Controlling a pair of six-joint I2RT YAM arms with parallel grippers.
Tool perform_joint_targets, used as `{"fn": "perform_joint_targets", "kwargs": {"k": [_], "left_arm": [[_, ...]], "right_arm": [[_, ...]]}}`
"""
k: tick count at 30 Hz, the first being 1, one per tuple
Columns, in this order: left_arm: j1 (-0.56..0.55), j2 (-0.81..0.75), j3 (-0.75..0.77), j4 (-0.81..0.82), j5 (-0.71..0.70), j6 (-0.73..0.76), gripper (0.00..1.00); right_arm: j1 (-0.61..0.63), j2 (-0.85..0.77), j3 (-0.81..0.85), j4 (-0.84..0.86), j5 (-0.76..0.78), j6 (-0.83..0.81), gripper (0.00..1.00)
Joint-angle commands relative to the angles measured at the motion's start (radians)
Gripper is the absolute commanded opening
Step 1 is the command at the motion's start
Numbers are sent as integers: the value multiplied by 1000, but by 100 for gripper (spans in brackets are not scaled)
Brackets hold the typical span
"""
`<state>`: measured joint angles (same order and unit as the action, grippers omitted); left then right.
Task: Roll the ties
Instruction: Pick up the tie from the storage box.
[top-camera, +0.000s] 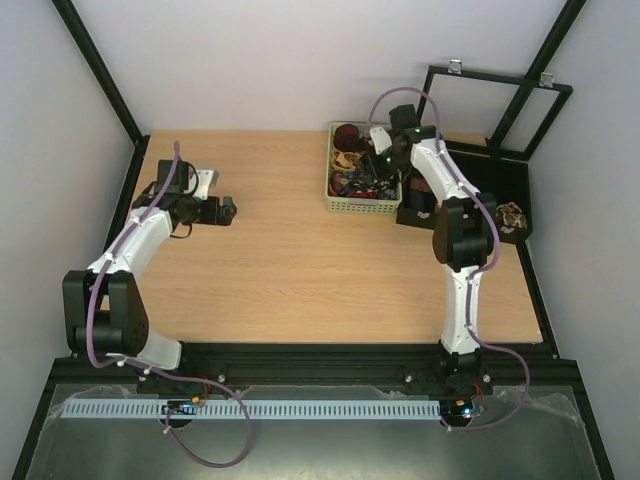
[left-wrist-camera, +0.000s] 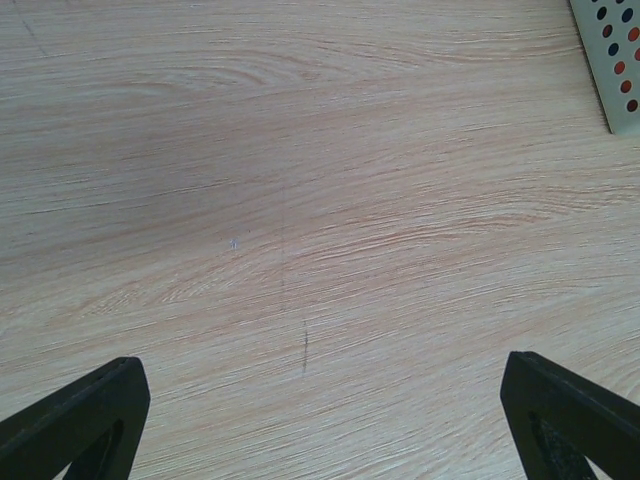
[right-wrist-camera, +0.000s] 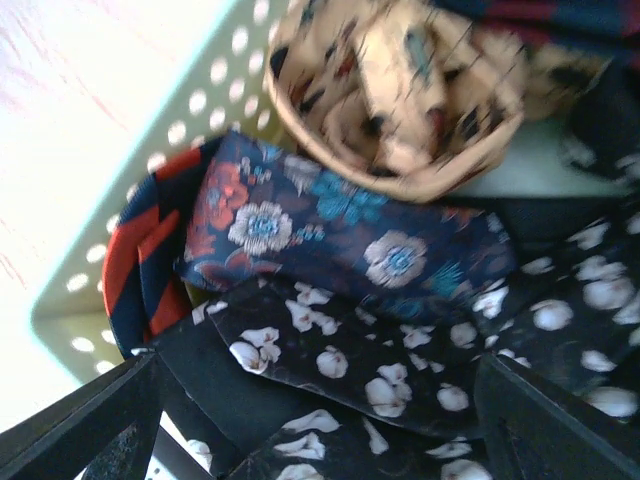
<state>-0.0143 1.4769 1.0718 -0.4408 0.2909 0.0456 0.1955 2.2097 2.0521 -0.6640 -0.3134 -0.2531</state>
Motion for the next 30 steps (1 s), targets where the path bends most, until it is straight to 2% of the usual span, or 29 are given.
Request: {"fn": "perform_joint_targets", "kwargs": {"k": [1,8,11,14,19,21,26,30], "left_arm": [[8,3,2,-31,-6,11,99],[8,21,12,-36,4,11,99],[8,31,16,-37,11,11,99],[8,38,25,-42,11,11,99],[8,39,27,-44,8,14,99],[8,40,26,-44,8,14,99],[8,39,26,-43,5,11,99],[8,42,26,-39,5,7,99]], "right_arm": [[32,53,45,-152,-24,-28,85],[44,111,42,-143,-7,-18,84],[53,132,45,-140,9,-27,81],[57,146,58,-136,28,-22,70],[56,133,70,-126,63,-35,31],[57,132,94,-140,68,-43,20],[56,88,152,-160,62,-52,12],[55,28,158,-128,73,-57,10]]}}
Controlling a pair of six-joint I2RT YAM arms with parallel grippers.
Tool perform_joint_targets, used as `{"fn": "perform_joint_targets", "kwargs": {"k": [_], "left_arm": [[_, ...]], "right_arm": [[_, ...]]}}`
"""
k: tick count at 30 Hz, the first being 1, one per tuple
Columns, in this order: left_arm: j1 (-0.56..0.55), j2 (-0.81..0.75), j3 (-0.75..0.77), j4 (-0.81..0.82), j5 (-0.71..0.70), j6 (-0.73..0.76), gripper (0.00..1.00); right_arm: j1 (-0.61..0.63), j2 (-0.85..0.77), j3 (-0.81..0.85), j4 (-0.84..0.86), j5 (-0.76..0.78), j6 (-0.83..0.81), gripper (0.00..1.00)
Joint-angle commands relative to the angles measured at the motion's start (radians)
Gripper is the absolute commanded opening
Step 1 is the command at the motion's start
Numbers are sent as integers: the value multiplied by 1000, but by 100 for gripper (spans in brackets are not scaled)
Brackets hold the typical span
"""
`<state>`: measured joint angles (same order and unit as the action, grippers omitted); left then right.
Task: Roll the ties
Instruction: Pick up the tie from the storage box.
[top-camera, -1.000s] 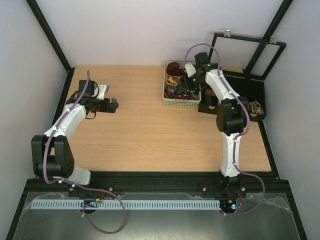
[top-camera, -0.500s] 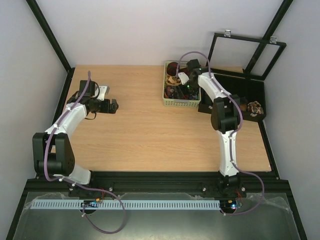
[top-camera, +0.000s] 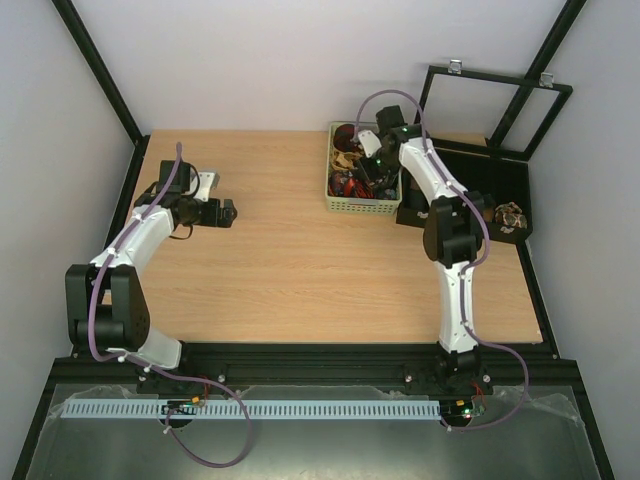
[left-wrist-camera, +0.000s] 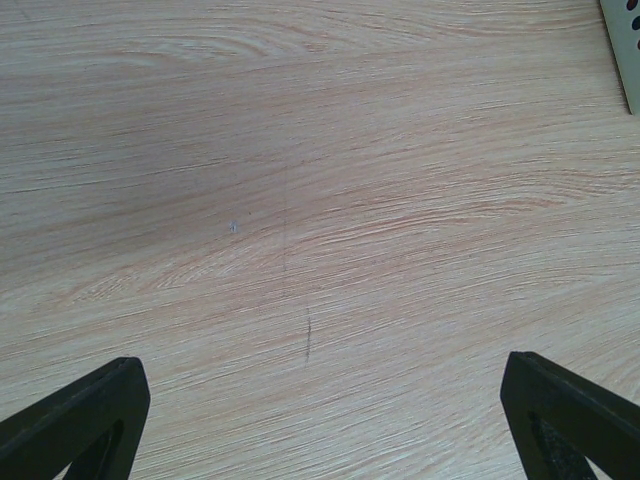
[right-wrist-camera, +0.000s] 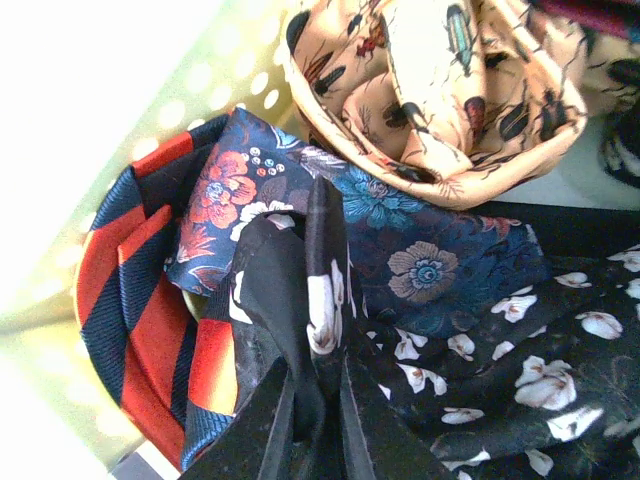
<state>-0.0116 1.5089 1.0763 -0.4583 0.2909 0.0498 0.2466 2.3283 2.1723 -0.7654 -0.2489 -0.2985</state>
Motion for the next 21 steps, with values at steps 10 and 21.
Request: {"fn": "perform_joint_targets", "kwargs": {"k": [10,21], "left_arm": [[5,15,27,-21,17,-2,99],[5,-5,23,-24,12,-6,99]], "right_arm": [[0,-146,75,14,-8,-19,13],[0,-160,131,23,-124,47,1]]}}
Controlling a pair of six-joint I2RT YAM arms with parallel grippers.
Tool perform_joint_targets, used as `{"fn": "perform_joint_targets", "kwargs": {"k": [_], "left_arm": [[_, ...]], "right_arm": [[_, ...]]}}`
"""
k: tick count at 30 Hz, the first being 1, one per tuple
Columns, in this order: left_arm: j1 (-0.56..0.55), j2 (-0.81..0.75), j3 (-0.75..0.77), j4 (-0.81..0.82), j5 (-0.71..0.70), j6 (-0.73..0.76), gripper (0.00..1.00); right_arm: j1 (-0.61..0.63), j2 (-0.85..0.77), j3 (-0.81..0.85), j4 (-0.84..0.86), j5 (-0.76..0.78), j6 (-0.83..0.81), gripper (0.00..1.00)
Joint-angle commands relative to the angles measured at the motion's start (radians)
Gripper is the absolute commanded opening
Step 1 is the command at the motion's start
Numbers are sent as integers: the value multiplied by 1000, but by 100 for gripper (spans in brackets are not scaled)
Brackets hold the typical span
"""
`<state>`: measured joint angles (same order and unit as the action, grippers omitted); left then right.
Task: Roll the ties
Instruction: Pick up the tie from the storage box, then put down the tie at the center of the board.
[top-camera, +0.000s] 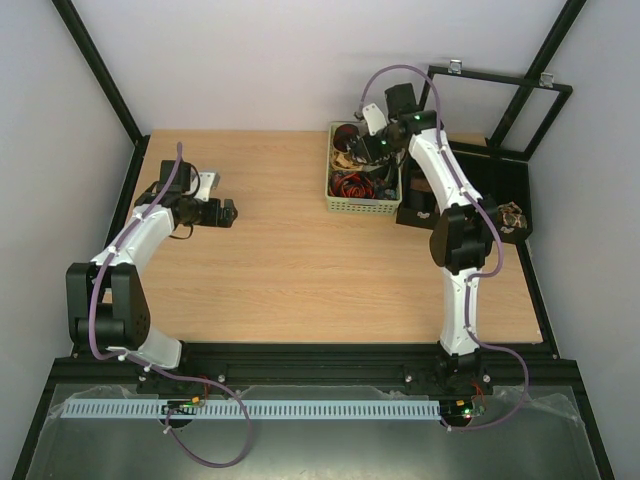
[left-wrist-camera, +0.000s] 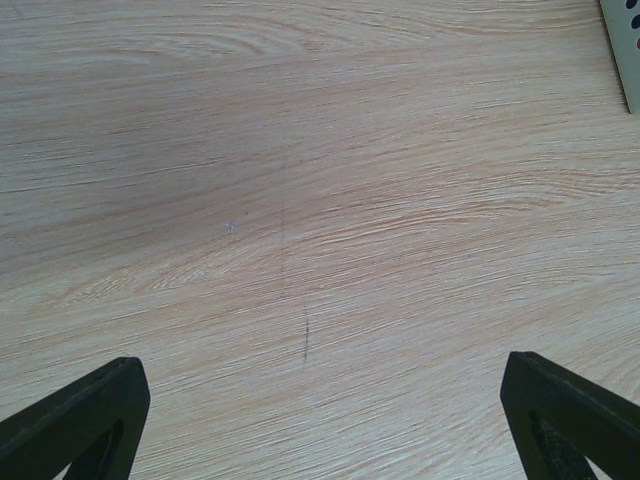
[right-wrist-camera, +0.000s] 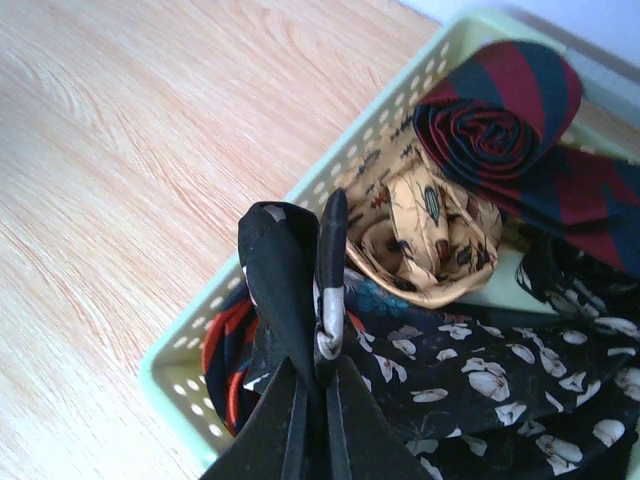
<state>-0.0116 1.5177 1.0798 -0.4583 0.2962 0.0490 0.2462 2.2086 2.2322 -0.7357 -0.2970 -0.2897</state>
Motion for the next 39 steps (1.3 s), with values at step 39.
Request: {"fn": "perform_joint_targets", "kwargs": {"k": [39], "left_arm": [[204,-184,-60,44,52,-86,99]], "right_arm": [[615,-184,318,1326,354,214,1]]}}
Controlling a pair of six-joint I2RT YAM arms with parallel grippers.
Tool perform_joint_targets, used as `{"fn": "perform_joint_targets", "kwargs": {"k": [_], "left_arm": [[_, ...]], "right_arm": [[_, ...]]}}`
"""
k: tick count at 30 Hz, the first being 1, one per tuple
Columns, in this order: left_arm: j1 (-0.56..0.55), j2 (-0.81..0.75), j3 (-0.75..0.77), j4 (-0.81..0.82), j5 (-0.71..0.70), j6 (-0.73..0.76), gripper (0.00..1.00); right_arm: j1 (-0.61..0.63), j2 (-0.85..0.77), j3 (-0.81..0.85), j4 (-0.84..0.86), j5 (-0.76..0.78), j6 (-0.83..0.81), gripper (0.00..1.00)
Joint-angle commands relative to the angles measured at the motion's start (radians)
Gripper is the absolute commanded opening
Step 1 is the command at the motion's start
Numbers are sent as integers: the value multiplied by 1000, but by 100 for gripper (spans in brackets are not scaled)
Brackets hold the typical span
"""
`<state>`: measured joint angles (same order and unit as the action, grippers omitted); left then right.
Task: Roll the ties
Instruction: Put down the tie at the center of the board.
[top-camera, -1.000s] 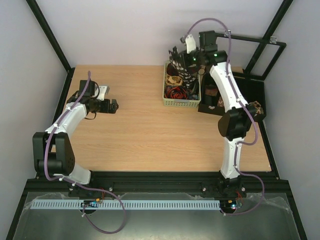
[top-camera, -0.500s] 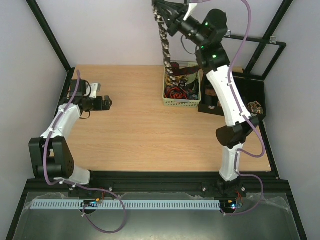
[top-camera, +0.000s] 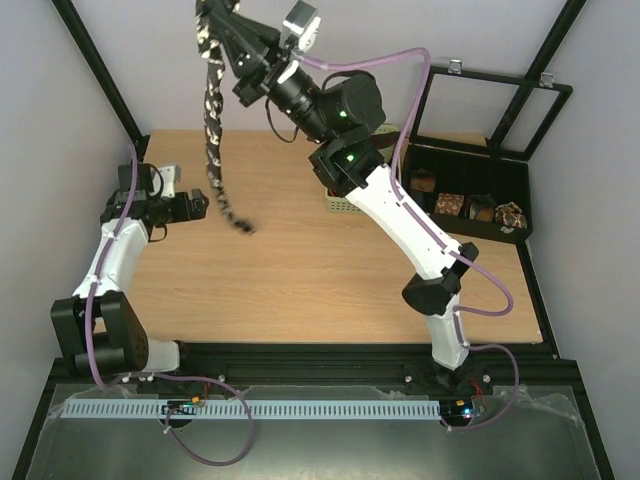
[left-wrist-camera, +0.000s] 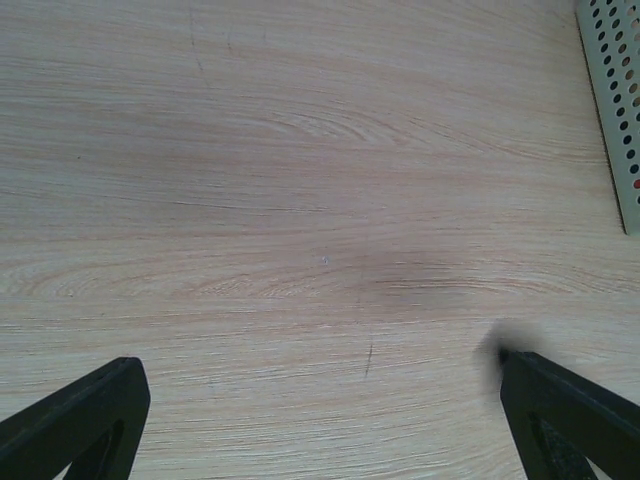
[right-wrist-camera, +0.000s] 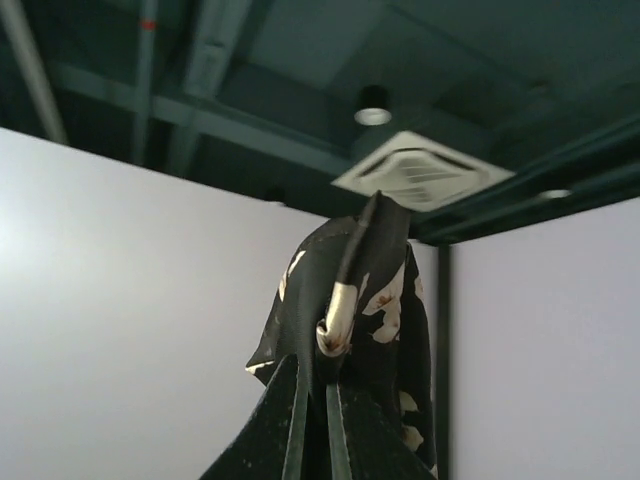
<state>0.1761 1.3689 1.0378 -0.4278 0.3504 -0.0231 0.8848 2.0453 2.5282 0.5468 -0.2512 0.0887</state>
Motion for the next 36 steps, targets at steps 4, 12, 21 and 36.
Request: {"fn": "perform_joint_targets", "kwargs": {"k": [4,12,21,36], "left_arm": [[45,-43,-21,17,4,8,99],[16,-27,-53,20,118,190,99],[-207,111,-44,-172,113,511,98],[-386,648,493,-141,69,395,81]], "right_arm": [[-159,-182,-231,-351,543,-184,1],[-584,-852,-1439,-645,456,-183,1],[-685,-1164,-1863,-912,449,-411,1],[-695,-1071,-1730,-968,301,-425,4]]}}
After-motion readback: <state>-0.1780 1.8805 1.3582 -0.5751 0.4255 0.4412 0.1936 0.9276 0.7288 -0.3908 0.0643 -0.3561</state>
